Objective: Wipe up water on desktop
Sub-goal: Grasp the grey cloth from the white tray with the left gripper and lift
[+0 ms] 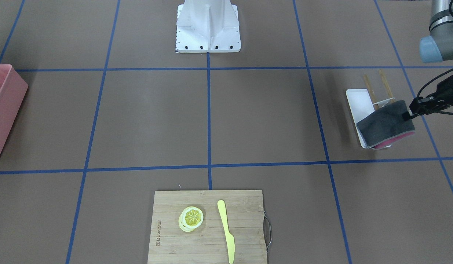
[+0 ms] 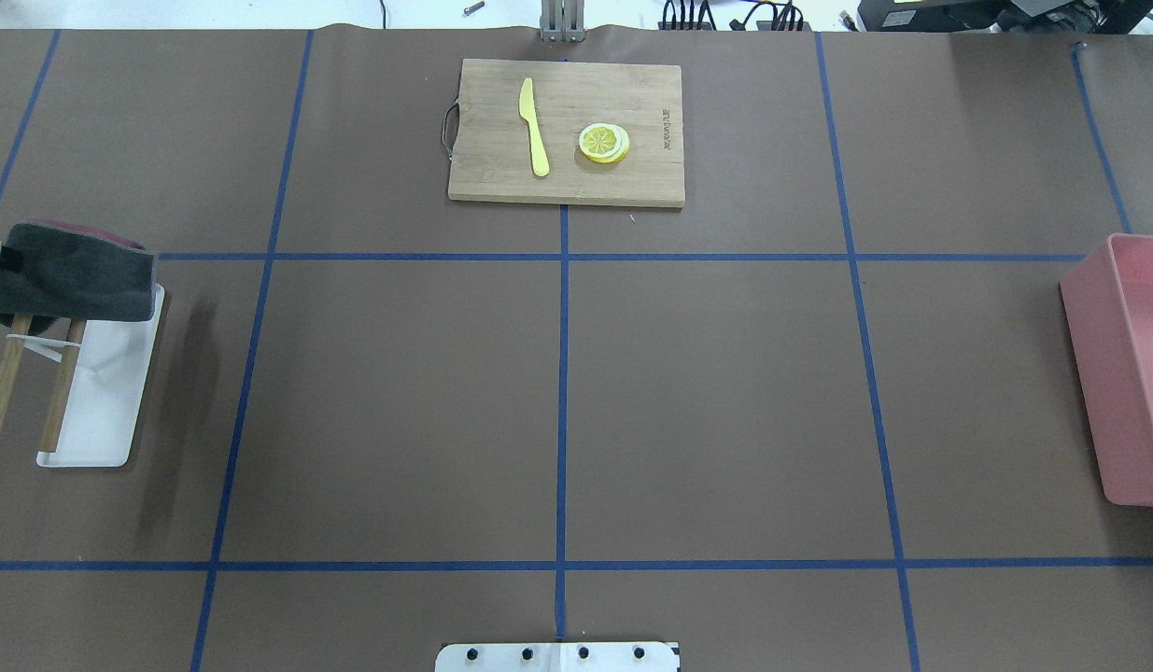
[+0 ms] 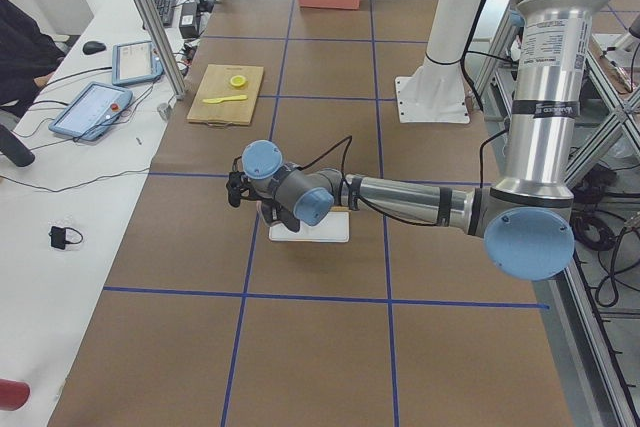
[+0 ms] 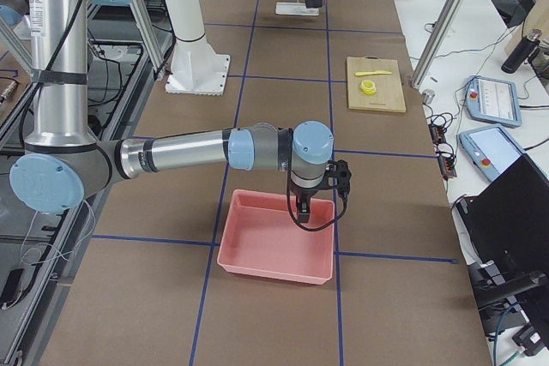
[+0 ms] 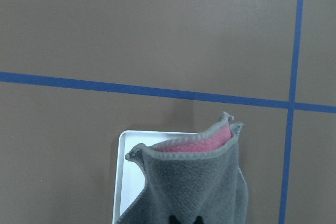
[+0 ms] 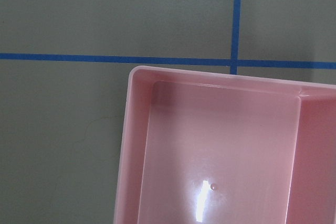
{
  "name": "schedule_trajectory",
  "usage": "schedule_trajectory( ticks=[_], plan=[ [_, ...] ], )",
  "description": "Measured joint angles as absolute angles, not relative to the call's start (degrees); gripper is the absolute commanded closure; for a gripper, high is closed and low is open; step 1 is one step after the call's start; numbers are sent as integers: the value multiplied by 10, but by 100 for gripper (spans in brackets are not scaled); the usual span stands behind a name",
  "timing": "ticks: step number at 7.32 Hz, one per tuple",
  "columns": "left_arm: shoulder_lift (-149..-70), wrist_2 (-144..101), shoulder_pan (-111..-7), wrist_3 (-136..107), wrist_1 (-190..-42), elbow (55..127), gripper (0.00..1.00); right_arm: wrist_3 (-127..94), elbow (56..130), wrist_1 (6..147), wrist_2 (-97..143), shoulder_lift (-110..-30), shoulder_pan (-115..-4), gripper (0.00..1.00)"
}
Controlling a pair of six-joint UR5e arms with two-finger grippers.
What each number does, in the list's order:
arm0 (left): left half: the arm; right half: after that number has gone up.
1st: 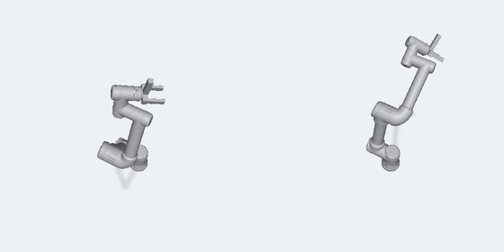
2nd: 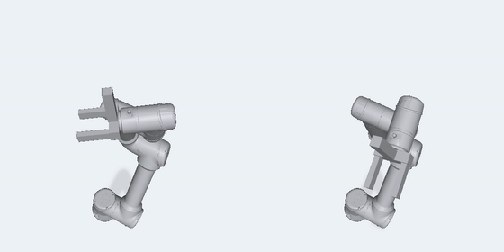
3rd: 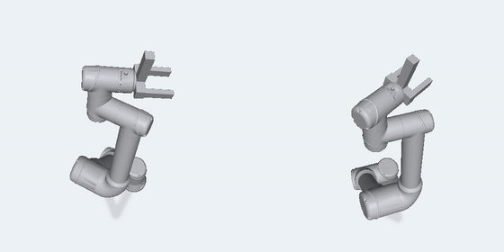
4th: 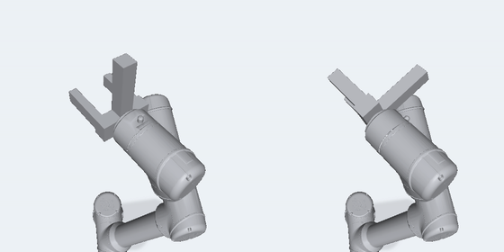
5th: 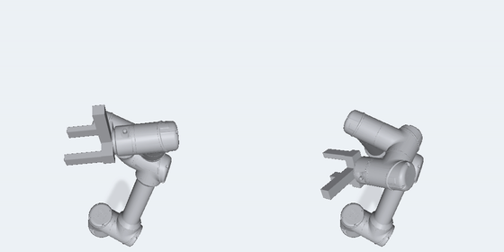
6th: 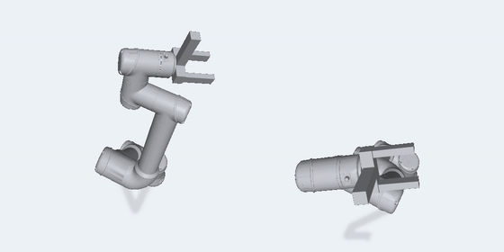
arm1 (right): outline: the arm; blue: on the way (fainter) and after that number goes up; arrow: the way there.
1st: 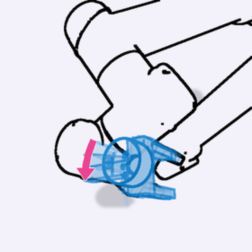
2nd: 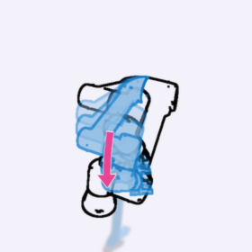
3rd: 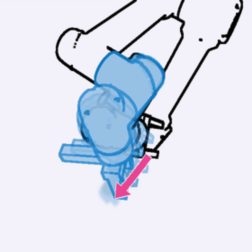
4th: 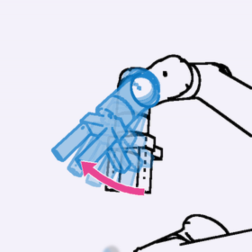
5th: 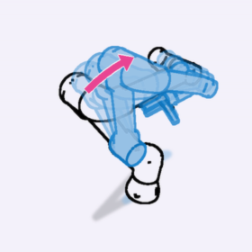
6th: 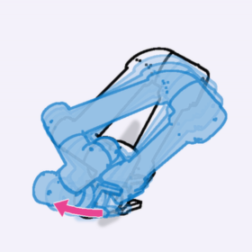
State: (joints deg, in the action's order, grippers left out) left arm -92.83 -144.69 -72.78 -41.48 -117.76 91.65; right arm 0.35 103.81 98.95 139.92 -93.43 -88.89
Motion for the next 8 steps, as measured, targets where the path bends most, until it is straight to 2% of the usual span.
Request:
schedule_trajectory(
  ticks=[3, 5, 8],
  plan=[
    [-943, -1464, -759, -415, -1151, 917, 100, 4, 1040, 986, 1400, -934, -886, 0],
    [-995, -1491, -792, -421, -1063, 931, 100, 4, 1045, 984, 1404, -928, -883, 0],
    [-1101, -1498, -801, -488, -921, 962, 100, -61, 1069, 978, 1416, -861, -837, 0]
  ],
)
